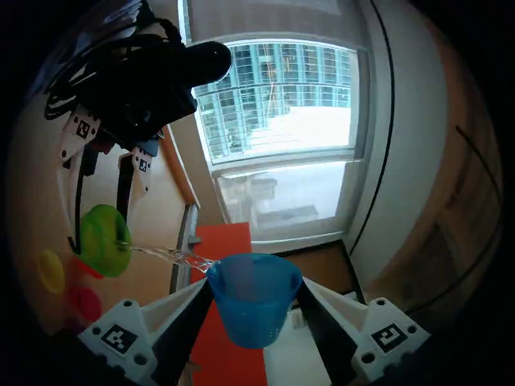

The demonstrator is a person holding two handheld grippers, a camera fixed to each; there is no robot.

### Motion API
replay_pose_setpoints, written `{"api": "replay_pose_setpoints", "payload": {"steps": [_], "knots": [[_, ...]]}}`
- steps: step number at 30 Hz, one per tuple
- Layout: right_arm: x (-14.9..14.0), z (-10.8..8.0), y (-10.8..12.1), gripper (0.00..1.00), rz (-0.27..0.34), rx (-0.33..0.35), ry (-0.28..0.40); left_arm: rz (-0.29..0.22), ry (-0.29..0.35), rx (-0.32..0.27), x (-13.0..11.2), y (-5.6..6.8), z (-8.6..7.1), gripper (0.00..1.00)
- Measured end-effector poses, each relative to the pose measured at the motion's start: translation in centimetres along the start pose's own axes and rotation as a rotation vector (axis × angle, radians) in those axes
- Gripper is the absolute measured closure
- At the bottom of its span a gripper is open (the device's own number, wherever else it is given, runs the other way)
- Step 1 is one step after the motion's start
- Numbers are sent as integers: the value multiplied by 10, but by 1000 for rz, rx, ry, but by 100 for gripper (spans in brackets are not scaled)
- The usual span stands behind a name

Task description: Pour water

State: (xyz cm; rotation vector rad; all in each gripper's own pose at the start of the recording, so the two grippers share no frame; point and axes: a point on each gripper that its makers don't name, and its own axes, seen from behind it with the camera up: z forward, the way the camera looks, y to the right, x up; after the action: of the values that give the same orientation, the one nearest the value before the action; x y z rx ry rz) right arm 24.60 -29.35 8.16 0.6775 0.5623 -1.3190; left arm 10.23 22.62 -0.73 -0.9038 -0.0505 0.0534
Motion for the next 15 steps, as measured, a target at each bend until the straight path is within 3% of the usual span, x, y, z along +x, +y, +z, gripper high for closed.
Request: {"api": "replay_pose_setpoints", "payload": {"steps": [15], "knots": [[1, -2, 7, 10, -85, -12, -9, -5, 0, 1, 0, 0, 1, 13]]}}
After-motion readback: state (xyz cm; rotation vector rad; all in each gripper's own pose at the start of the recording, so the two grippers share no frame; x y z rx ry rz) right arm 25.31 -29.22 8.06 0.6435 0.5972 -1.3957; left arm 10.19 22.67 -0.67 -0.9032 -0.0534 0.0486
